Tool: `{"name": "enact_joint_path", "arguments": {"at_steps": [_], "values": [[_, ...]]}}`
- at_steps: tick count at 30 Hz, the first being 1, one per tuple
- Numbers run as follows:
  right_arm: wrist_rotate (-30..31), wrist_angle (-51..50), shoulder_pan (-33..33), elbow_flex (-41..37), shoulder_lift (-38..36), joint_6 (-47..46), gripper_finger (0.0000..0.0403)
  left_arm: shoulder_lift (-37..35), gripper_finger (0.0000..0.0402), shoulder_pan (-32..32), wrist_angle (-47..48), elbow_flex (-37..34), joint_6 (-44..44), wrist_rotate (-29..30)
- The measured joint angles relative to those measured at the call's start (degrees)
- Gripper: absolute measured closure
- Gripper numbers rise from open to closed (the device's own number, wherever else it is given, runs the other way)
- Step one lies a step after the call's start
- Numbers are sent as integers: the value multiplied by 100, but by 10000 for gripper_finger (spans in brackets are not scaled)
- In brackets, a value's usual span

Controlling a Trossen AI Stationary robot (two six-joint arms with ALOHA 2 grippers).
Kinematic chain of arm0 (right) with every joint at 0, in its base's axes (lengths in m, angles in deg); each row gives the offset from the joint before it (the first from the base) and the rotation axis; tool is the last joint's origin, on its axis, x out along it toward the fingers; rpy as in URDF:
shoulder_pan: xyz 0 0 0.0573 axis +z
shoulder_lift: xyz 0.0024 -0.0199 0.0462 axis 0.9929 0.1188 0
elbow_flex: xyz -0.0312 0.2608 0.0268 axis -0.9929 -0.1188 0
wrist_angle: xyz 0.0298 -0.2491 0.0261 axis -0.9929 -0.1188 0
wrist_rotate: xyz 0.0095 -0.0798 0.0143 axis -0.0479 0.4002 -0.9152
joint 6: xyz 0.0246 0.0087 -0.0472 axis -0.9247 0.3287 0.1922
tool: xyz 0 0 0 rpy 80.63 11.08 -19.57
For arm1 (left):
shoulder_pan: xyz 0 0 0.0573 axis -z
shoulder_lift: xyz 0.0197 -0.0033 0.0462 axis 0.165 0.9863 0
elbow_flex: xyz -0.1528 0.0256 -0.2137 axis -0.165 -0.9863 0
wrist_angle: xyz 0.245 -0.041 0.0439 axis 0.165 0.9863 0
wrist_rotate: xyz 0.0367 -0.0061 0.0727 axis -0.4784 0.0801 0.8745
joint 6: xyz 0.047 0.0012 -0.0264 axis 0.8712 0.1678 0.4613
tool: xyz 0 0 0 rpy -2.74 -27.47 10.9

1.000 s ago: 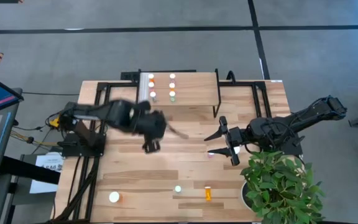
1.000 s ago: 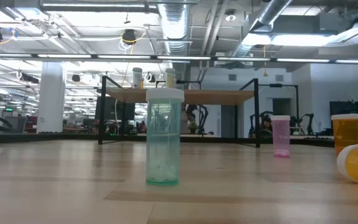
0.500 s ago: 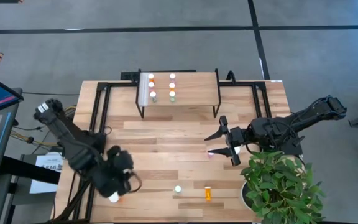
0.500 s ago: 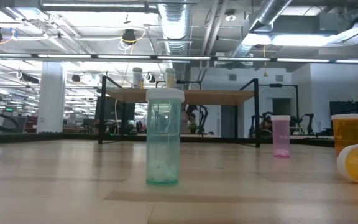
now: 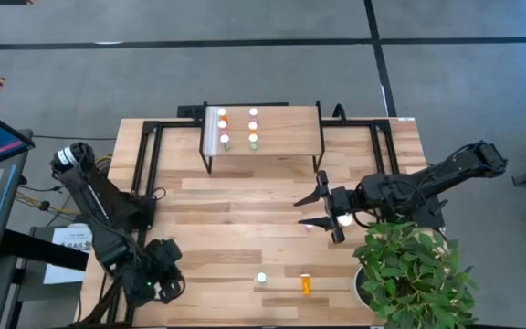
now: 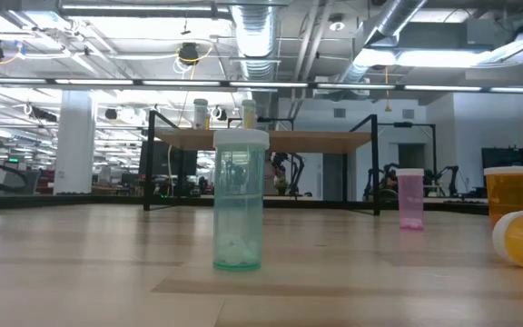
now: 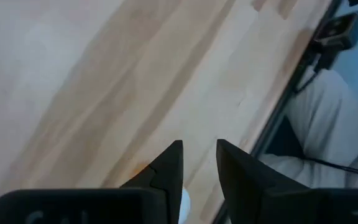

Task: Pick and place medicine bottles onto shelf by color
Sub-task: Put the bottom large orange pill bottle on the shelf

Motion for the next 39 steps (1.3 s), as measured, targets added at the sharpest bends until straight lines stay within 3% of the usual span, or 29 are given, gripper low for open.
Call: {"name": "enact_joint_path", "arguments": {"at_steps": [4,12,25,34,39], "values": [[2,-17,0,0,-2,2,173,139,323,192,-92,-15,-243,-101],[4,-8,0,0,-2,14,173,778,300,290,-352,-21,-501,-1159],[15,80,0,0,-2,-23,173,964,188,279,-345,-1,-384,-1156],[15,78,0,0,-2,-28,173,975,179,263,197,469,-198,-893],[15,72,0,0,-2,-31,173,1012,179,493,721,726,-536,-896]]}}
